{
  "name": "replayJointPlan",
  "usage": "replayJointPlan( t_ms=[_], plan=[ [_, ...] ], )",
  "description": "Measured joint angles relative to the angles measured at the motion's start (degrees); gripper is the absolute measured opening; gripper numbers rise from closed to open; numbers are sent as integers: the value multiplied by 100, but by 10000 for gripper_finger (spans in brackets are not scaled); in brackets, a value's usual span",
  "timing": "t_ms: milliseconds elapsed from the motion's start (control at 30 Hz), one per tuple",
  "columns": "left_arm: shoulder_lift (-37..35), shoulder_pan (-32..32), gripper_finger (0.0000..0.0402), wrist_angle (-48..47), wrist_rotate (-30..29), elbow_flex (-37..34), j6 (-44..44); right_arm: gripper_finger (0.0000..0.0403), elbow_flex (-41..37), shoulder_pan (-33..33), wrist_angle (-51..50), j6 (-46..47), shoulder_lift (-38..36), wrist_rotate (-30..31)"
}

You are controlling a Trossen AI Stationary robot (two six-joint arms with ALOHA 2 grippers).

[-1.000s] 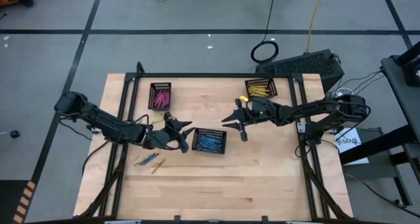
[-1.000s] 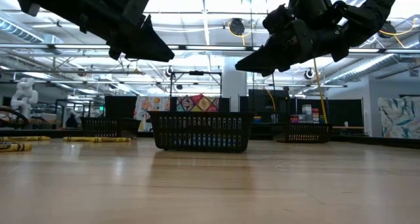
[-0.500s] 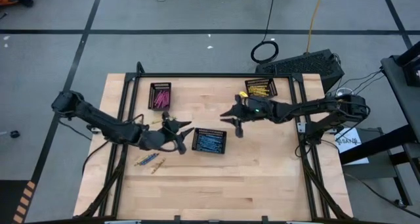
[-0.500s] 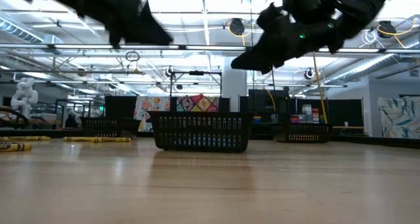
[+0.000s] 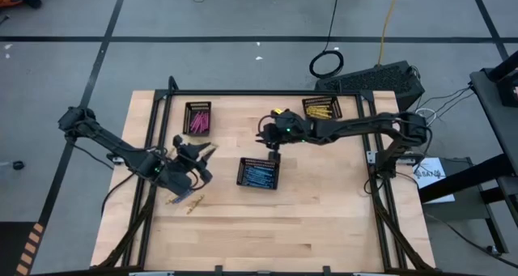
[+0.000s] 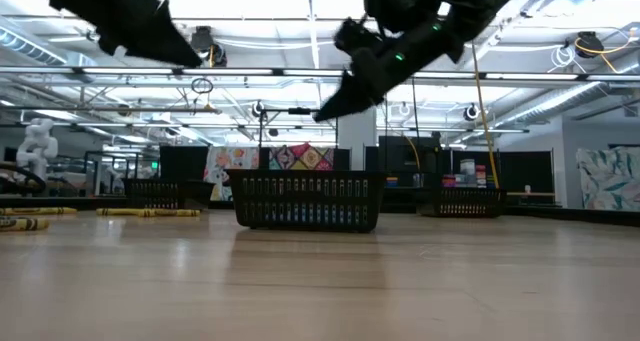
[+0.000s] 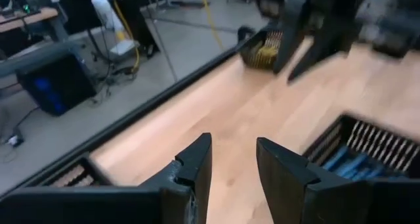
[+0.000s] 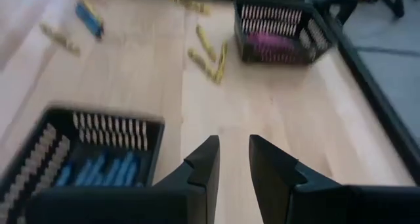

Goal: Sort crayons
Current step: Put the yellow crayon into the top right black bin

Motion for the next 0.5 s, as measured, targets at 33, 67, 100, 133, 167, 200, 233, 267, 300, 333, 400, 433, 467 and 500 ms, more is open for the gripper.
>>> replayJointPlan(
  t_ms=[33,67,100,133,167,200,233,267,300,333,400,433,467,500],
  plan=[
    [-8,-19,123,-232,-2,-4,-197,68,116,0,45,0,56,0],
    [-19,-27,123,-413,-25,-4,-413,68,208,2,35,0,108,0],
    [-21,-33,123,-611,-74,-2,-635,68,305,2,5,2,163,-2],
    [-17,-35,123,-811,-155,-2,-822,68,405,2,7,2,229,0],
    [-12,-35,123,-952,-219,-6,-978,68,479,0,27,8,274,0],
    [-17,-35,123,-1004,-260,-6,-1094,68,536,0,5,11,307,0],
    [-19,-35,123,-1013,-268,-4,-1122,68,611,0,-32,11,355,0],
    [-17,-37,123,-1020,-267,-4,-1121,68,687,0,14,11,396,0],
    [-17,-37,123,-1030,-266,-4,-1121,68,730,0,45,11,421,0],
    [-18,-37,123,-1031,-267,-4,-1122,68,764,0,17,12,454,0],
    [-16,-37,123,-1039,-271,-4,-1121,68,851,0,15,13,527,0],
    [-14,-37,123,-1054,-271,-4,-1121,68,857,0,9,13,553,0],
    [-17,-37,123,-1059,-273,-4,-1120,68,858,0,-5,13,564,-1],
    [-17,-35,123,-1055,-279,-4,-1110,68,860,0,-7,13,564,-1]
  ],
)
